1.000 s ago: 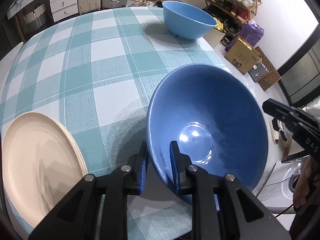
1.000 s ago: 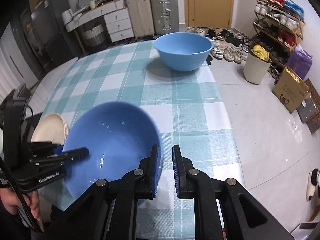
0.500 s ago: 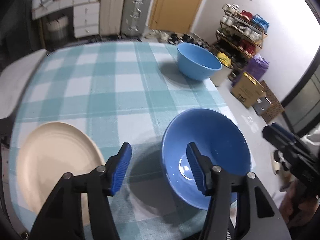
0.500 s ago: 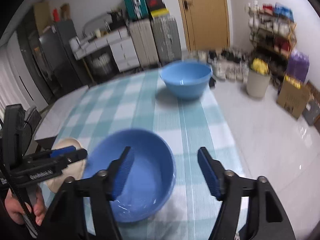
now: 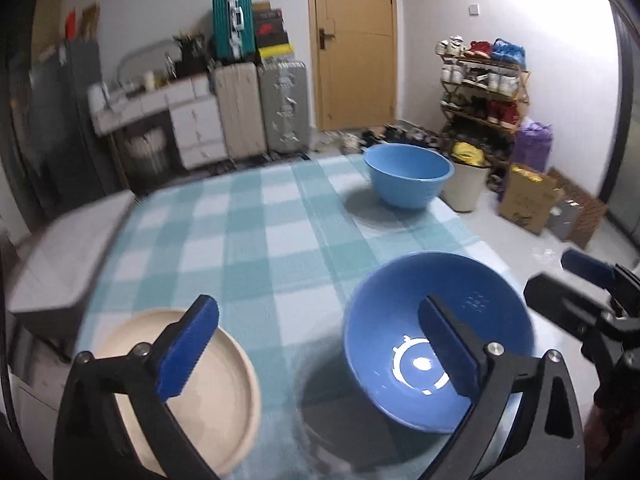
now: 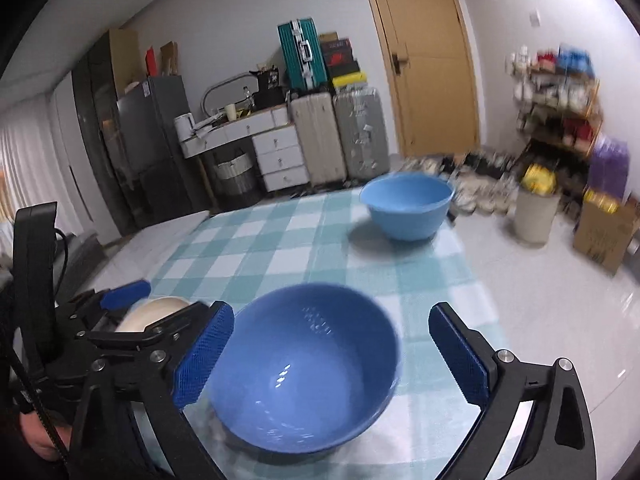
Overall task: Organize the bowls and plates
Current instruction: 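Lower the held blue bowl into the other blue bowl and open both tools, then move both tools to the last blue bowl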
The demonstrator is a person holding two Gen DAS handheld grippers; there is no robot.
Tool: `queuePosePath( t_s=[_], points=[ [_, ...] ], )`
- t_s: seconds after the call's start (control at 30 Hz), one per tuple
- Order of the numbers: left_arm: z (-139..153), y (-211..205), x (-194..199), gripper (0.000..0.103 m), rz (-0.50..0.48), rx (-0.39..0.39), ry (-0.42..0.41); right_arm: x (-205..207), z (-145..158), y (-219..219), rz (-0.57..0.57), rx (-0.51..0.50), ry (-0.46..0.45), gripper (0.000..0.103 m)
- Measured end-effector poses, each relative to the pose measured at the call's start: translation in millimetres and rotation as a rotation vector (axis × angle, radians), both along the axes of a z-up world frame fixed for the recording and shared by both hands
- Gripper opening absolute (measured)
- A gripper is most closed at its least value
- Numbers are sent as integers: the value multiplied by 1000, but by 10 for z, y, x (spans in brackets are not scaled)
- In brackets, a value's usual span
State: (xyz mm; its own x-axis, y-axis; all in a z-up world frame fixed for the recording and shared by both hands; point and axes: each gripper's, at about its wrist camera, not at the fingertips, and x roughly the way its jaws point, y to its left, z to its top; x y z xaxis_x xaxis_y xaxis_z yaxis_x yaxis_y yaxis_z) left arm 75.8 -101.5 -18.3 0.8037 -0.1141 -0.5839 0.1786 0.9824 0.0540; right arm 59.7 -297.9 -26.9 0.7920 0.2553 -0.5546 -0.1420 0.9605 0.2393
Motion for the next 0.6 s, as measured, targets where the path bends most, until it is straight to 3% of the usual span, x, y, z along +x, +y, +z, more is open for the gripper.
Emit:
queuePosePath(
  t_s=[0.13, 0.33, 0.6],
  points=[
    [-38, 26, -17, 103, 79, -2, -25, 13, -88, -87, -56, -16, -11, 100],
    [-125, 86, -21, 103, 55, -36, 38, -110, -107, -192, -113, -12, -39, 101],
    [-96, 68, -185, 103, 41, -62, 76, -255, -6, -135, -85, -6, -41, 101]
  ],
)
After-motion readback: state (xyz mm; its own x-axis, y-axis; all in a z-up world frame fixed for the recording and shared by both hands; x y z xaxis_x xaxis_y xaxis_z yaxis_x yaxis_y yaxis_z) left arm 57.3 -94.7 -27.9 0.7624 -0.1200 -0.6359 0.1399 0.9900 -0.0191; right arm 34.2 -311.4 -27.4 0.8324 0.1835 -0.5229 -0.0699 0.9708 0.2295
